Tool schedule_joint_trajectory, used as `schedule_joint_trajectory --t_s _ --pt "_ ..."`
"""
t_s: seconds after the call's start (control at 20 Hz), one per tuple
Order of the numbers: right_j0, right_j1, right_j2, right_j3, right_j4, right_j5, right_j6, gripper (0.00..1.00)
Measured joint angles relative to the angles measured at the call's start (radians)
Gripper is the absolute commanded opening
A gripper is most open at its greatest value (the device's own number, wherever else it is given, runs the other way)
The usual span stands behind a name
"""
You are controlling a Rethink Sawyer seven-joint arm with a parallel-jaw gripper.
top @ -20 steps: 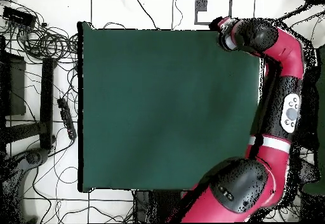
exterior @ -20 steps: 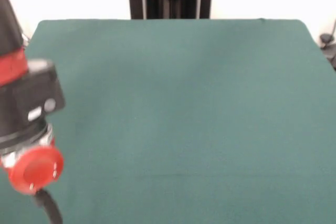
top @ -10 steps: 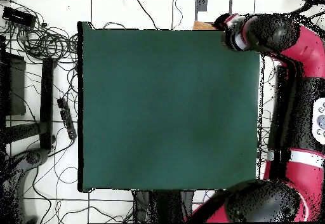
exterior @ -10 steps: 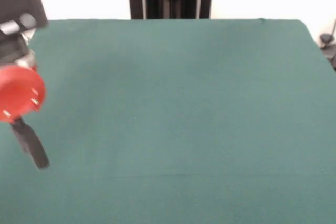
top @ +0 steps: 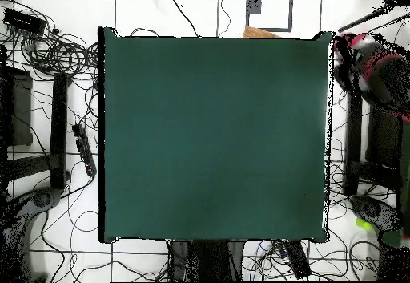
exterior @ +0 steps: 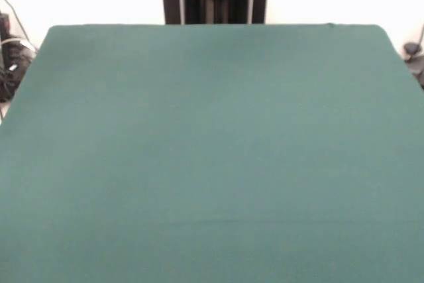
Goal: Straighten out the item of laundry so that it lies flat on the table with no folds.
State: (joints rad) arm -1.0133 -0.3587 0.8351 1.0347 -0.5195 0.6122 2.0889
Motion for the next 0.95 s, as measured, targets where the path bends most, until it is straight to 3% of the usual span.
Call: schedule_joint_trajectory --t_s 0.1,0.25,0.45,0.55,0.6,0.75,0.8,0.95 --pt "-0.111 0.028 0.075 0.062 -0.023 -0.089 -0.099 1.0" --pt "-0.359 0.156 0.236 0.162 -0.046 -0.181 -0.375 1.0" --pt "-0.547 0.3 0.329 0.211 -0.044 -0.139 -0.708 1.0" --pt "-0.592 0.343 0.35 0.223 -0.044 -0.113 -0.825 1.0" --pt "-0.636 0.395 0.375 0.241 -0.043 -0.077 -0.989 1.0" --pt "-0.649 0.424 0.391 0.257 -0.043 -0.056 -1.098 1.0" --pt "-0.644 0.445 0.409 0.277 -0.042 -0.046 -1.186 1.0" --pt "-0.626 0.458 0.43 0.305 -0.041 -0.046 -1.242 1.0"
